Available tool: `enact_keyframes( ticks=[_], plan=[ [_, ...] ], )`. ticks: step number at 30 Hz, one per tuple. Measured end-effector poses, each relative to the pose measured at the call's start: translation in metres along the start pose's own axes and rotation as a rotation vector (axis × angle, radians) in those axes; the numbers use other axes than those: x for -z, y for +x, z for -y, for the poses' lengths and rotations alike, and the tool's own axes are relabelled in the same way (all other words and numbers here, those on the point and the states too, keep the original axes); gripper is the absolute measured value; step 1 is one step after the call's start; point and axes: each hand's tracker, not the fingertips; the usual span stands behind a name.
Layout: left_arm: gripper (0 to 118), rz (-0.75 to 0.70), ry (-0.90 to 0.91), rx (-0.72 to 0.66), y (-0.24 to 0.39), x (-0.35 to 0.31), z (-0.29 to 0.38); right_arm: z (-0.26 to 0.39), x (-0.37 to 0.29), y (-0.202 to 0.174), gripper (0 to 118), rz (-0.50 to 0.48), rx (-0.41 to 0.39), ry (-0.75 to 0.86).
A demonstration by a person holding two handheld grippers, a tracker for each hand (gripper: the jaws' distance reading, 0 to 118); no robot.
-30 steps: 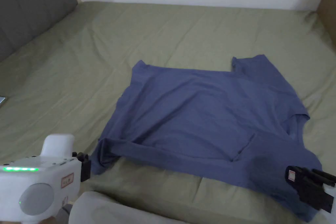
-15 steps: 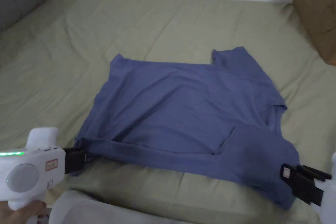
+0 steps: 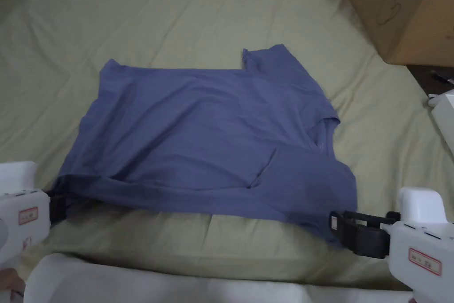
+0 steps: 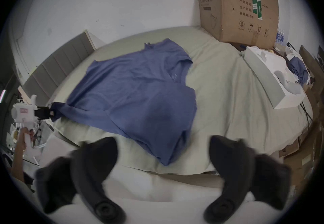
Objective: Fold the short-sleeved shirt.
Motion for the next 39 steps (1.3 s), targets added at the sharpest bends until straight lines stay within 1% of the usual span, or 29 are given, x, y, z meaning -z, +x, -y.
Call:
enact_keyframes(
  ticks=[2,4,5,6,7,8,9,10,13,14,15,16,18,20,21,26,28,30,33,35,36,38,39],
  plan=[
    [4,-0.006,0.003,-0.002,-0.004,0.0,0.0,0.006,0.003,0.004,111,0.0,0.017,0.022],
    [4,-0.005,0.006,-0.002,-0.005,-0.002,0.0,0.007,0.013,0.009,111,-0.013,0.071,-0.028],
    [4,-0.003,0.008,-0.004,-0.006,-0.002,0.0,0.008,0.019,0.011,107,-0.024,0.091,-0.052],
    [4,-0.002,0.007,-0.002,-0.006,-0.002,0.0,0.009,0.026,0.014,99,-0.029,0.114,-0.079],
    [4,-0.003,0.005,0.001,-0.006,-0.002,0.0,0.01,0.032,0.016,84,-0.036,0.125,-0.092],
    [4,-0.008,0.001,0.006,-0.005,-0.001,0.0,0.01,0.035,0.015,55,-0.022,0.135,-0.095],
    [4,-0.015,-0.008,0.013,-0.004,0.001,0.001,0.011,0.038,0.013,40,-0.012,0.139,-0.089],
    [4,-0.019,-0.012,0.022,-0.003,0.002,0.002,0.012,0.043,0.013,34,-0.014,0.136,-0.087],
    [4,-0.026,-0.018,0.035,-0.001,0.003,0.004,0.013,0.052,0.008,31,-0.024,0.134,-0.128],
    [4,-0.027,-0.022,0.037,-0.001,0.003,0.003,0.013,0.05,0.006,19,-0.018,0.134,-0.125],
    [4,-0.026,-0.026,0.039,-0.001,0.002,0.003,0.01,0.044,0.004,11,-0.016,0.125,-0.098],
    [4,-0.025,-0.025,0.041,-0.001,0.002,0.003,0.006,0.039,0.003,7,-0.024,0.115,-0.08],
    [4,-0.026,-0.023,0.046,-0.004,0.002,0.002,-0.003,0.033,0.001,5,-0.042,0.082,-0.076],
    [4,-0.035,-0.024,0.043,-0.003,0.002,-0.001,-0.01,0.026,-0.003,5,-0.001,0.04,-0.055],
    [4,-0.039,-0.023,0.043,-0.001,-0.001,-0.003,-0.015,0.022,-0.002,5,-0.011,0.027,-0.048],
    [4,-0.08,0.011,0.08,-0.003,0.0,-0.033,-0.052,0.02,0.002,5,-0.039,0.059,-0.009],
    [4,-0.08,0.017,0.087,-0.003,0.007,-0.056,-0.074,0.028,0.005,5,-0.031,0.059,0.008],
    [4,-0.092,0.03,0.127,-0.003,0.019,-0.08,-0.098,0.04,0.006,5,-0.026,0.069,0.02],
    [4,-0.097,0.022,0.14,0.003,0.051,-0.117,-0.134,0.067,0.009,5,-0.036,0.104,0.026],
    [4,-0.088,-0.003,0.097,0.006,0.082,-0.136,-0.155,0.091,0.01,5,-0.037,0.107,0.014],
    [4,-0.097,-0.06,0.092,0.01,0.098,-0.145,-0.164,0.106,0.01,5,-0.011,0.115,-0.002],
    [4,-0.11,-0.066,0.127,0.01,0.133,-0.155,-0.176,0.131,0.011,5,0.008,0.093,-0.039],
    [5,-0.108,-0.08,0.133,0.013,0.143,-0.158,-0.179,0.14,0.011,5,0.026,0.105,-0.059]
  ],
)
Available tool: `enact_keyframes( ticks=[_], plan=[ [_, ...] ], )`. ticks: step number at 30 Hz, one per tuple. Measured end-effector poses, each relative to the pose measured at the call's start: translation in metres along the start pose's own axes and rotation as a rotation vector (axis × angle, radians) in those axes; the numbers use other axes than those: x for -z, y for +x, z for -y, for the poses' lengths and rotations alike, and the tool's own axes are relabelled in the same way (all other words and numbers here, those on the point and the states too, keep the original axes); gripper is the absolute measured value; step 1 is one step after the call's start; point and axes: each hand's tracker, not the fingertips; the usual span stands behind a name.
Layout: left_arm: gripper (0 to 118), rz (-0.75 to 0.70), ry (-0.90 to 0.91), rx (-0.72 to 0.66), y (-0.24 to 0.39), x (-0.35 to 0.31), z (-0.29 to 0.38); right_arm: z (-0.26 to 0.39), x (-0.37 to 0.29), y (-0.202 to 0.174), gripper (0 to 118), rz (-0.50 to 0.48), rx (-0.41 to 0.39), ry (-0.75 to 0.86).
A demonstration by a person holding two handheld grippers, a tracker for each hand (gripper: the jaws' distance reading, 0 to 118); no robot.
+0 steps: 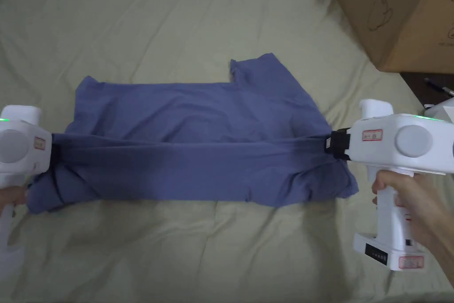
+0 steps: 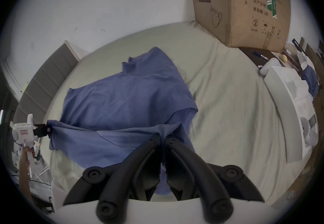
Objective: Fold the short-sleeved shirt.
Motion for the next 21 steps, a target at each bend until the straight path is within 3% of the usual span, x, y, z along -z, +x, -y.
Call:
enact_keyframes(
  ticks=[4,5,6,7,8,12,13,14,15,16,17,18,19,21],
  plan=[
    [23,-0.002,-0.053,0.025,0.005,0.019,-0.001,-0.002,0.026,0.001,6,0.01,-0.011,-0.005],
    [56,-0.01,-0.061,0.023,0.003,0.022,0.0,-0.001,0.03,0.002,28,0.018,-0.018,-0.01],
    [83,-0.019,-0.067,0.011,0.004,0.015,0.004,0.0,0.032,0.004,61,0.034,-0.027,-0.019],
    [99,-0.019,-0.063,-0.006,-0.001,0.011,0.006,0.001,0.034,0.006,96,0.049,-0.028,-0.038],
    [102,-0.008,-0.037,-0.041,-0.006,0.004,0.008,0.004,0.029,0.007,110,0.047,-0.021,-0.033],
    [102,0.065,0.018,-0.104,-0.021,-0.038,0.024,0.012,-0.008,0.01,106,-0.044,0.038,0.061],
    [102,0.065,0.018,-0.095,-0.023,-0.049,0.031,0.018,-0.02,0.009,99,-0.072,0.035,0.085],
    [99,0.065,0.02,-0.099,-0.025,-0.051,0.036,0.025,-0.031,0.007,75,-0.094,0.018,0.099],
    [89,0.072,0.037,-0.108,-0.025,-0.061,0.046,0.031,-0.041,0.005,48,-0.086,0.003,0.101],
    [62,0.102,0.057,-0.104,-0.025,-0.073,0.058,0.04,-0.05,0.001,25,-0.069,-0.021,0.114],
    [16,0.127,0.06,-0.103,-0.025,-0.077,0.067,0.047,-0.055,-0.001,12,-0.045,-0.038,0.124],
    [0,0.12,0.051,-0.112,-0.023,-0.083,0.081,0.057,-0.062,-0.002,11,-0.047,-0.043,0.127],
    [0,0.11,0.049,-0.119,-0.021,-0.085,0.092,0.063,-0.065,-0.001,4,-0.064,-0.046,0.119],
    [0,0.126,0.023,-0.106,-0.021,-0.083,0.104,0.076,-0.071,-0.001,0,-0.105,-0.025,0.094]
  ],
)
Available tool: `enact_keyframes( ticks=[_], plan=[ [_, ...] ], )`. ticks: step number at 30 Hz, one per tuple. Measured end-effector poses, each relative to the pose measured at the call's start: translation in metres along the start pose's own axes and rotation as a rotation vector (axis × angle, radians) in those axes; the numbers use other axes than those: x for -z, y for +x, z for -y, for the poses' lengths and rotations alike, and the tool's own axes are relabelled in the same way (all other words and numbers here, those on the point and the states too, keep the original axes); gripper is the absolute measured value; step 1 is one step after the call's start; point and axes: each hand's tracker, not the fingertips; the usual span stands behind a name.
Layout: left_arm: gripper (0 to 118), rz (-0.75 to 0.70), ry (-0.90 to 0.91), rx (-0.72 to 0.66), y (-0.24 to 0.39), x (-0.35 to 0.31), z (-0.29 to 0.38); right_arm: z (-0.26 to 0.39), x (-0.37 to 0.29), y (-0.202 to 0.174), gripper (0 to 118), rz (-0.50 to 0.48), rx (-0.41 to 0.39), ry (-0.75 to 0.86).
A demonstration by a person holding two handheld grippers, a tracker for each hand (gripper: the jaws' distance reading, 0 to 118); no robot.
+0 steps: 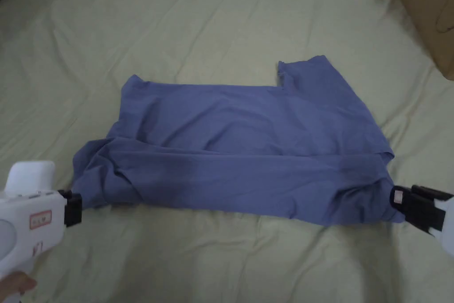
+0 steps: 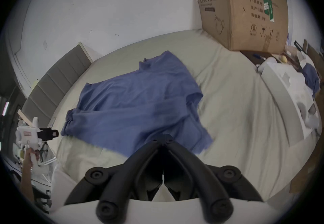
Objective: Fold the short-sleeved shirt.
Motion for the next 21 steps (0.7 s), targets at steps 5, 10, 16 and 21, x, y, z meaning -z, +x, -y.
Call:
enact_keyframes(
  ticks=[5,10,16,21],
  plan=[
    [31,0.013,-0.002,-0.068,-0.005,0.026,-0.001,0.015,-0.002,-0.001,0,0.037,-0.02,-0.025],
    [95,0.058,0.015,-0.202,-0.019,0.052,-0.021,0.017,-0.003,0.004,0,0.012,0.012,-0.033],
    [74,-0.078,-0.05,-0.065,-0.001,0.071,-0.021,0.02,0.001,0.012,0,0.029,0.022,-0.039],
    [17,-0.088,-0.044,0.032,0.024,0.064,-0.025,0.021,0.015,0.019,51,0.067,-0.001,-0.052]
  ],
)
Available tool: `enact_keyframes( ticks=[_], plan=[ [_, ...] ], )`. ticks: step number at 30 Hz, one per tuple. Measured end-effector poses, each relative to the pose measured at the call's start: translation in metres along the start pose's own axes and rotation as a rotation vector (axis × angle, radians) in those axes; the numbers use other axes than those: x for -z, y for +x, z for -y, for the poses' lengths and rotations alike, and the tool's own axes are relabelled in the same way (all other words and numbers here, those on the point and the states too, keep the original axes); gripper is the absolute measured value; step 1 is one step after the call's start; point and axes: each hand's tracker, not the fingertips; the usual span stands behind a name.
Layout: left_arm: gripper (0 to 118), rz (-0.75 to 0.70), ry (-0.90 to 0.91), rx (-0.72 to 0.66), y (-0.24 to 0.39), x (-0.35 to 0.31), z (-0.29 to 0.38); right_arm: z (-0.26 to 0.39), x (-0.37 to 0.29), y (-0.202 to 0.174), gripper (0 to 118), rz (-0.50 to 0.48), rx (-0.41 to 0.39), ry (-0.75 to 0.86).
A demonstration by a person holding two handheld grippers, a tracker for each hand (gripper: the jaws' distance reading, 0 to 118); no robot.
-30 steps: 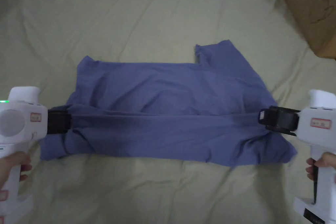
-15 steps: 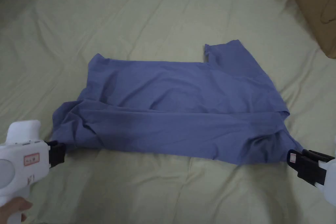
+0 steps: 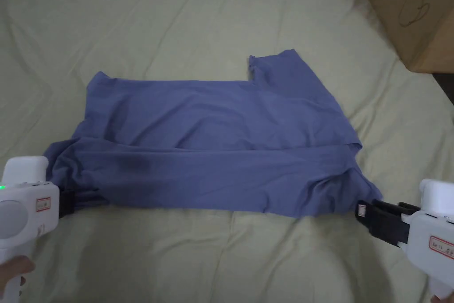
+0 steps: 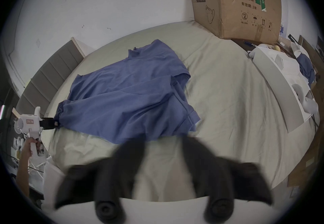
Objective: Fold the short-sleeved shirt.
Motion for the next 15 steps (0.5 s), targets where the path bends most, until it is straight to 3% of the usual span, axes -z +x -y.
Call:
enact_keyframes(
  ticks=[1,2,3,9,10,12,13,14,15],
  plan=[
    [15,-0.002,-0.008,0.011,0.001,-0.001,-0.003,0.0,0.006,0.002,88,-0.004,-0.008,-0.013],
    [13,0.005,-0.004,0.009,0.0,-0.003,-0.004,0.0,0.012,0.004,114,-0.012,-0.01,-0.024],
    [12,0.012,0.004,-0.003,-0.001,-0.006,-0.006,0.0,0.019,0.007,118,-0.018,-0.009,-0.021],
    [11,0.048,0.022,-0.031,-0.016,-0.027,-0.012,-0.015,0.062,0.025,111,0.112,-0.051,0.001],
    [11,0.051,0.022,-0.032,-0.016,-0.028,-0.013,-0.017,0.069,0.027,105,0.143,-0.027,-0.021],
    [11,0.064,0.018,-0.038,-0.02,-0.028,-0.013,-0.018,0.075,0.03,88,0.057,0.052,-0.051],
    [11,0.063,0.018,-0.036,-0.02,-0.028,-0.013,-0.017,0.08,0.028,86,0.039,0.103,-0.056],
    [9,0.06,0.018,-0.033,-0.018,-0.028,-0.013,-0.016,0.082,0.021,83,0.051,0.108,-0.071],
    [9,0.058,0.014,-0.025,-0.017,-0.028,-0.014,-0.016,0.084,0.012,65,0.099,0.031,-0.064]
  ],
)
